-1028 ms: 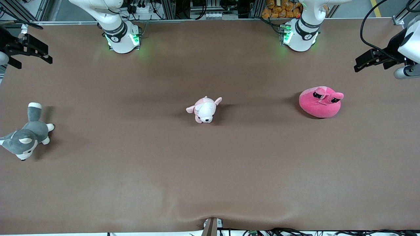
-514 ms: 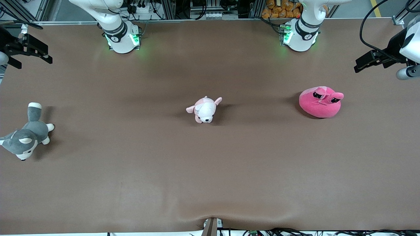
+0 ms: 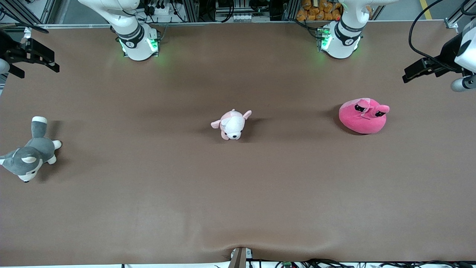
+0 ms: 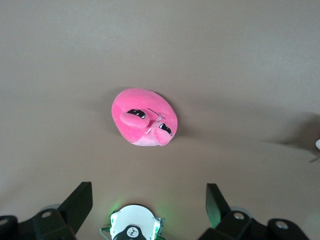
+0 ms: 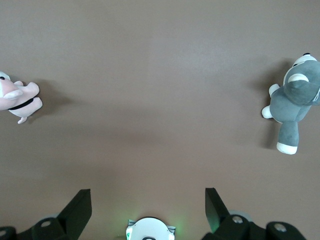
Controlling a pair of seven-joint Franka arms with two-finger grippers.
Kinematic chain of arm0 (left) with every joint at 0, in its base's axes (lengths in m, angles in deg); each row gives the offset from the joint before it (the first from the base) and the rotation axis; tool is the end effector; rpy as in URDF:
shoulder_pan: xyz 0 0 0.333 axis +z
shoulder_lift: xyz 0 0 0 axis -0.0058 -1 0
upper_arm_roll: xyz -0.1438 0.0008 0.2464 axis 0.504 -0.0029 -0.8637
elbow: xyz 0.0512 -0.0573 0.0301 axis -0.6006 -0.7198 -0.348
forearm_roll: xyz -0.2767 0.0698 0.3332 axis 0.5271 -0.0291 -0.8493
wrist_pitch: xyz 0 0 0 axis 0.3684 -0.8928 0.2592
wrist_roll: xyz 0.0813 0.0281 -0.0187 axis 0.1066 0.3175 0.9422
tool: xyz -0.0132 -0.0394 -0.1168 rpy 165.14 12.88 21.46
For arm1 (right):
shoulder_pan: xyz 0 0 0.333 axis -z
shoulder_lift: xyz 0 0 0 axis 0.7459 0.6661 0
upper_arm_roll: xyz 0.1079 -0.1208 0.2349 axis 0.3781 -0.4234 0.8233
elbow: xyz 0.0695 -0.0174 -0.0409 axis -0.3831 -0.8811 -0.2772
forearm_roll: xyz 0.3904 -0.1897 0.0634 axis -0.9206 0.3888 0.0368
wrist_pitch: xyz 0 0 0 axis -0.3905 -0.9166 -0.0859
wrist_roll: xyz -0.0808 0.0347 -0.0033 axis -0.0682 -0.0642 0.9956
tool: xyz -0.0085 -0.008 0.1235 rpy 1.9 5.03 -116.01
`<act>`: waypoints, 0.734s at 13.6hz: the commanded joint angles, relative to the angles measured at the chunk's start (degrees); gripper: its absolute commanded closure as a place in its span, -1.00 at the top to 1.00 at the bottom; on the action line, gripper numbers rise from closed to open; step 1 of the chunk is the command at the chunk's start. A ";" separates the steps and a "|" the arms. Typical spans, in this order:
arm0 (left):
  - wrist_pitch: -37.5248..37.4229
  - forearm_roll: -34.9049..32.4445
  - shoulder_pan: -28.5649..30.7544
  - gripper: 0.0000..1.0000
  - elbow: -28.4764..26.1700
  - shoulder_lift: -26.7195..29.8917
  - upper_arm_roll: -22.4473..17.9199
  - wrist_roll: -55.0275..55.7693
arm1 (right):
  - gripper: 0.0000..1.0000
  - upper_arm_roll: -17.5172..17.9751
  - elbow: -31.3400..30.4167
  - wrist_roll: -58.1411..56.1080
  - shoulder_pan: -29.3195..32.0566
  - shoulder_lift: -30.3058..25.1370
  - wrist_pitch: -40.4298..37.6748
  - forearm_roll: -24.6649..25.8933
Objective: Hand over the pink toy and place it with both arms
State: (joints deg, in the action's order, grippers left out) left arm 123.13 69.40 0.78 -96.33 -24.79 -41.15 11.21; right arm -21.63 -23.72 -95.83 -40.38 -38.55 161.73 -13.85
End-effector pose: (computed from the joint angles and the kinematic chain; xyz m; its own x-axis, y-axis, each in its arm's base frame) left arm 0.5565 -0.0182 0.5838 0.9732 0.2037 -0.1071 0.1991 -0.9786 -0.0529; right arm 0.5523 0.0068 0.6415 0.9843 0.1578 -0.0794 0.1542 -0.9868 -0.0497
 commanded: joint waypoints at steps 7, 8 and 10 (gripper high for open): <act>-0.71 -0.67 1.48 1.00 -4.00 0.67 1.96 18.27 | 1.00 0.84 1.20 -1.09 1.64 0.63 -0.85 -1.10; -0.36 -0.85 1.66 1.00 -4.09 0.58 1.96 19.42 | 1.00 0.84 1.20 -1.09 1.55 0.63 -0.85 -1.10; 2.96 -0.41 4.28 1.00 -5.92 1.19 1.96 20.83 | 1.00 0.84 1.20 -1.09 1.64 0.63 -0.85 -1.10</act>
State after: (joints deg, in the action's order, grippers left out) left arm 123.45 69.40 2.42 -100.31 -24.80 -39.61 30.75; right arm -21.62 -23.72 -95.84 -40.35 -38.52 161.66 -13.90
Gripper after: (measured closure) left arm 0.000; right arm 0.000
